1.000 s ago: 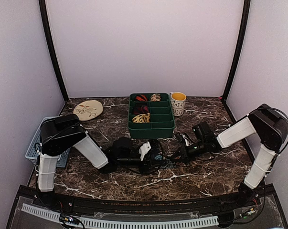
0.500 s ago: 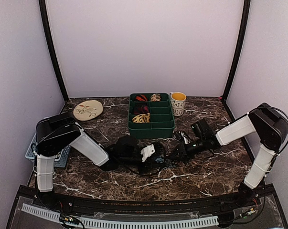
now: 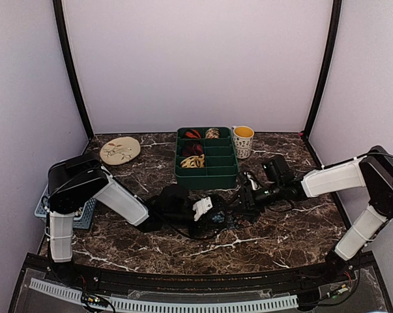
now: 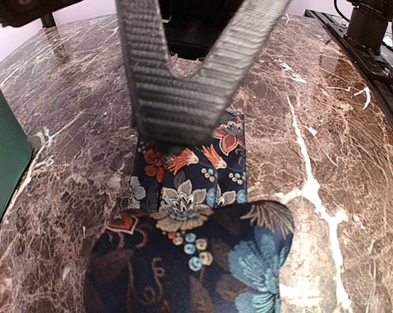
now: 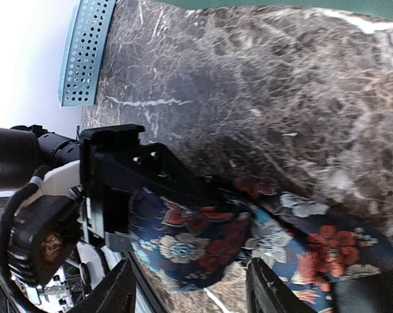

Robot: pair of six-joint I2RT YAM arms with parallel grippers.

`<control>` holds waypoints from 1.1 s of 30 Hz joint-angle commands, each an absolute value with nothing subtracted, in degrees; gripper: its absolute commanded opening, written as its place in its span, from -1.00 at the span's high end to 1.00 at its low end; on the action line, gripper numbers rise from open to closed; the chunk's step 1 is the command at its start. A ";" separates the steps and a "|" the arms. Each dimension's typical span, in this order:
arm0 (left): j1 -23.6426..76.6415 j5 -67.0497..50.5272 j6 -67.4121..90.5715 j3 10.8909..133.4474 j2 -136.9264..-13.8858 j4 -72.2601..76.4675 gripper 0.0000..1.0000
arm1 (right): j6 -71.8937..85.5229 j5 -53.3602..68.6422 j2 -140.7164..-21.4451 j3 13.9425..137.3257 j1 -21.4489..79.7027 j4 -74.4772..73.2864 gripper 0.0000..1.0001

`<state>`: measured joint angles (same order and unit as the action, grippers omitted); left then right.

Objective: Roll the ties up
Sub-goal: Roll the tie at the center of the board.

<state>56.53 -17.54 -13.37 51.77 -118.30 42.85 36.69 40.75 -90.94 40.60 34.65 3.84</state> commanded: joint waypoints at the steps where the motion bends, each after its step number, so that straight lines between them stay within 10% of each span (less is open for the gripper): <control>1: 56.60 -15.38 -14.24 50.61 -119.53 32.26 0.38 | 39.08 41.35 -93.46 43.47 37.63 4.52 -0.11; 10: 56.60 -15.56 -14.24 50.71 -119.53 32.12 0.37 | 40.31 39.46 -97.90 44.37 39.90 6.62 0.17; 18: 56.60 -15.91 -14.65 50.70 -119.76 32.68 0.37 | 39.84 38.44 -99.64 43.78 39.99 6.47 0.97; 23: 56.51 -16.38 -15.06 50.60 -119.95 34.95 0.35 | 39.50 37.93 -99.63 42.86 39.90 6.00 1.00; 33: 56.43 -15.88 -13.63 50.12 -117.69 45.23 -0.37 | 39.40 38.88 -98.89 39.69 37.26 6.25 1.00</control>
<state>56.42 -16.49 -13.69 51.33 -118.28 43.13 39.72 40.77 -97.58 42.33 38.41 8.51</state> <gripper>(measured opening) 0.657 0.032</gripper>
